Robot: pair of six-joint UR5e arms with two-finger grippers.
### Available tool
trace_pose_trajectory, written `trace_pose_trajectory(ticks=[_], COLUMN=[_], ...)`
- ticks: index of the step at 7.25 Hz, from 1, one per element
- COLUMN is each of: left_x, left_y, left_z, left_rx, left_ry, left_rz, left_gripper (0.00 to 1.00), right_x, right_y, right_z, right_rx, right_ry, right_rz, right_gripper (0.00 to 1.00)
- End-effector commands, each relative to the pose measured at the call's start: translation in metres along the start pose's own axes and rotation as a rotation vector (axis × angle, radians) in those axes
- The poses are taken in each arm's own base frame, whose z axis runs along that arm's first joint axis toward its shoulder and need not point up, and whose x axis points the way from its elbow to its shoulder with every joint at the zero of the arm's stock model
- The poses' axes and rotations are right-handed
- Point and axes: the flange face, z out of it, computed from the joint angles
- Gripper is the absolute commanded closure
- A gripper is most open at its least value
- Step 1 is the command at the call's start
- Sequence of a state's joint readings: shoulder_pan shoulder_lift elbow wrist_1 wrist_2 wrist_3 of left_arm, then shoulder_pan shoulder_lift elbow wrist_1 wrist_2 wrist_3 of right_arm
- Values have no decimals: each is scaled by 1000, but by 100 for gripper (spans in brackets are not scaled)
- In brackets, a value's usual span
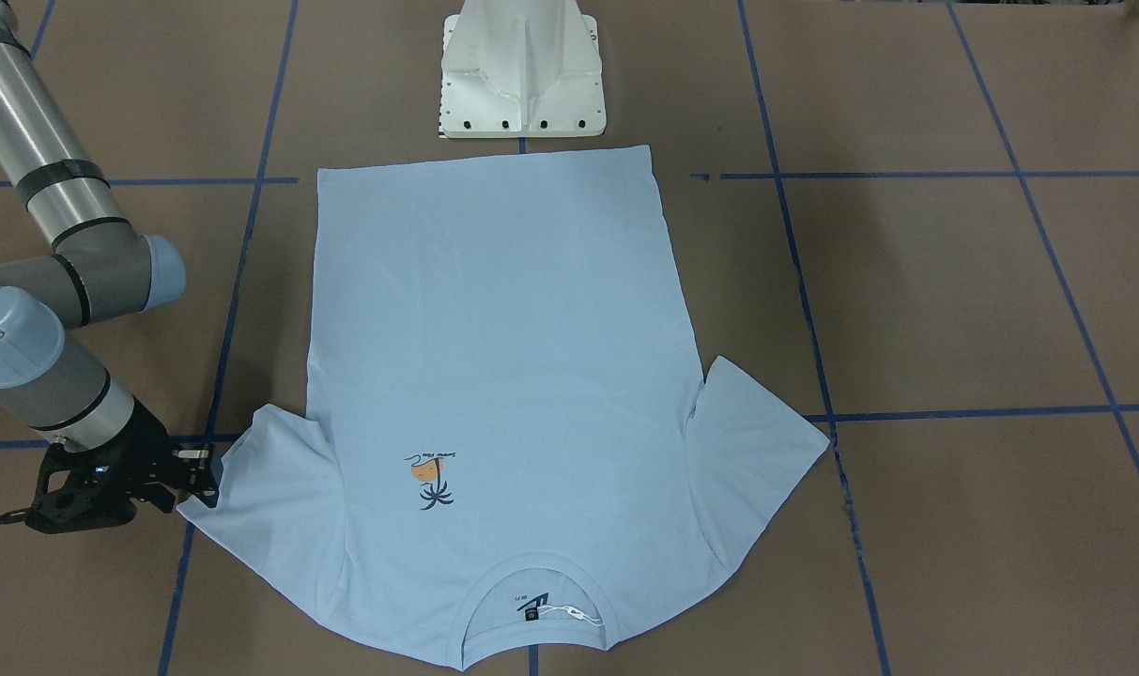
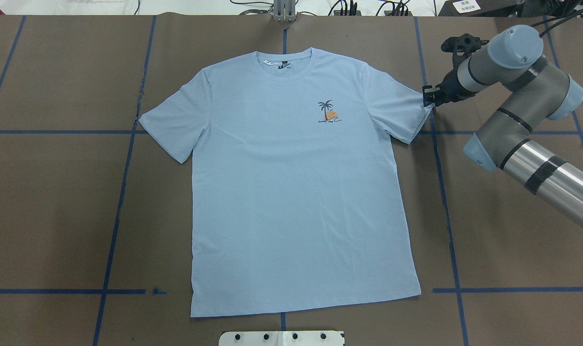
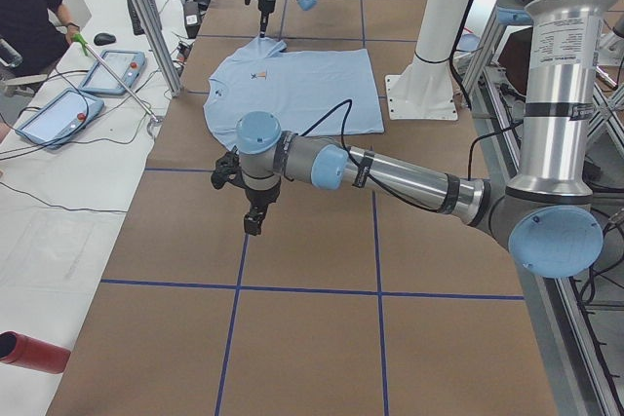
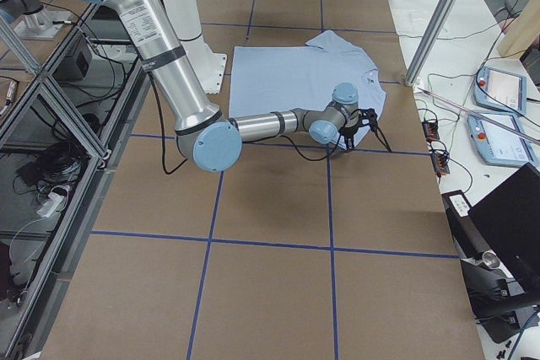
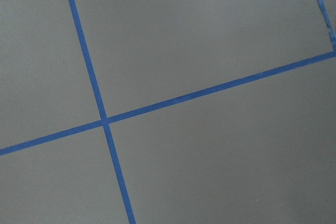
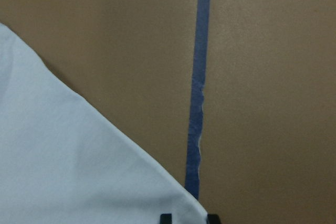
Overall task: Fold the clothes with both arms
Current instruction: 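Reach the right gripper to the nearby sleeve and grasp its edge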
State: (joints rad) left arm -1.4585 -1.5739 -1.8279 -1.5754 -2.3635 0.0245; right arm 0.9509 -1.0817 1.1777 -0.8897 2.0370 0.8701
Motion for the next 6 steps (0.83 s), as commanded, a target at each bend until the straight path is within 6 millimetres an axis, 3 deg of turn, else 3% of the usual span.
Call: trace_pose_trajectory(ticks=[1, 2, 3, 4, 5, 6], left_x=[0, 0, 1, 2, 4, 5], left_y=[0, -1, -2, -2, -3, -5], left_z=[1, 0, 0, 0, -1, -1], left_rx=[-1, 0, 1, 2, 4, 4], left_ry=[1, 1, 7, 16, 17, 24], left_rz=[0, -2, -2, -3, -4, -8], left_gripper=[0, 0, 0, 0, 0, 0], right_x=[4, -1, -21, -61, -135, -208], right_y=[2, -1, -7, -15, -8, 7], right_z=[1, -3, -15, -30, -42, -34], right_rx=[-2, 4, 22, 34, 22, -11], right_ry=[2, -5, -34, -87, -168, -201], right_rz=[0, -2, -8, 15, 111, 192], right_gripper=[100, 100, 100, 100, 100, 100])
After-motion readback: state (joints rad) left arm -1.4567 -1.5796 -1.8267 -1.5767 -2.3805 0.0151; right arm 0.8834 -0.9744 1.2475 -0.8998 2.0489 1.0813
